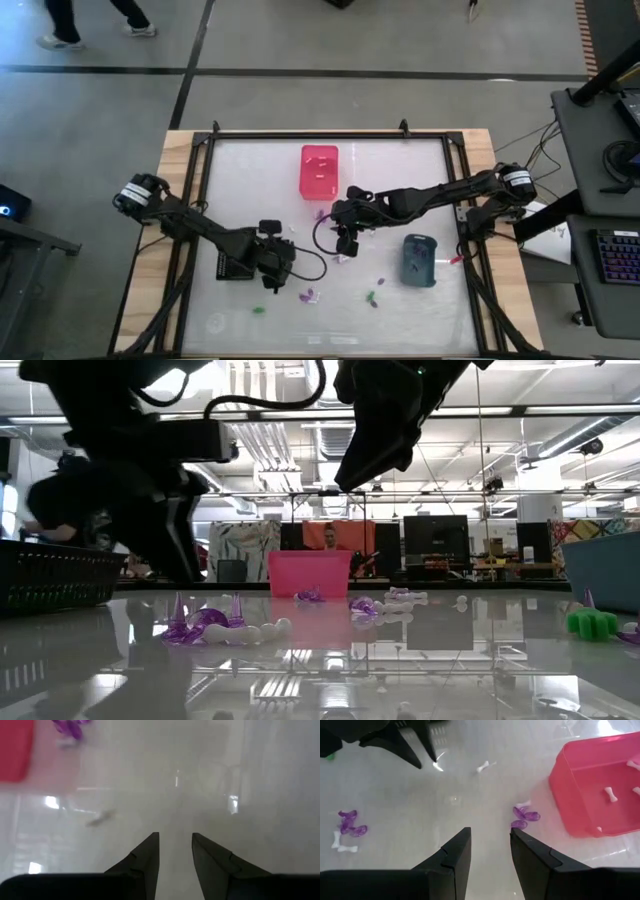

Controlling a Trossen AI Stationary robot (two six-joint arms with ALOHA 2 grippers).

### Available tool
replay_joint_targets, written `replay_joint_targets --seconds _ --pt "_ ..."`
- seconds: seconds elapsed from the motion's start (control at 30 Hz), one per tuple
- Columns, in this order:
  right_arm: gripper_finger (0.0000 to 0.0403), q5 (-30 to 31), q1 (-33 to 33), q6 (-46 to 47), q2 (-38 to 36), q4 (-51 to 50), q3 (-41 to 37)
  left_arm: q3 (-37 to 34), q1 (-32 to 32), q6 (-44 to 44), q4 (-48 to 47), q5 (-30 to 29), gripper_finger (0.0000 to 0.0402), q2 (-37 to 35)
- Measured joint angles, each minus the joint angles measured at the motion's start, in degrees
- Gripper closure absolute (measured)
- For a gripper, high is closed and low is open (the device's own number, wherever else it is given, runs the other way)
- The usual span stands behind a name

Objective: Sort Halloween decoration
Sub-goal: Put the bone toy into the red bin

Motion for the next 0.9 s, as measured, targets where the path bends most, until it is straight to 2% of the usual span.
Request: replay_joint_targets --seconds 0.27,0.4,0.6,0.73,0.9 --pt "0.0275 0.0 1.0 2.3 0.1 0.1 -0.5 0.4 4.4 10.9 1.0 0.6 0.0303 -0.7" --pt "0.0275 -0.1 2.6 3.5 0.1 0.1 -1.5 0.4 6.1 20.3 1.4 4.2 0.0303 -2.4" --pt "0.0275 0.0 5.1 6.0 0.1 0.0 -3.3 0.4 11.7 29.8 2.2 8.2 0.0303 -5.9" --pt "0.0275 -0.1 6.3 7.4 0.1 0.1 -3.7 0.4 16.2 31.8 4.5 11.6 0.0303 -6.2" --pt "0.0275 0.1 7.4 8.2 0.1 0.3 -3.7 0.2 18.9 34.7 1.3 19.3 0.0303 -5.0"
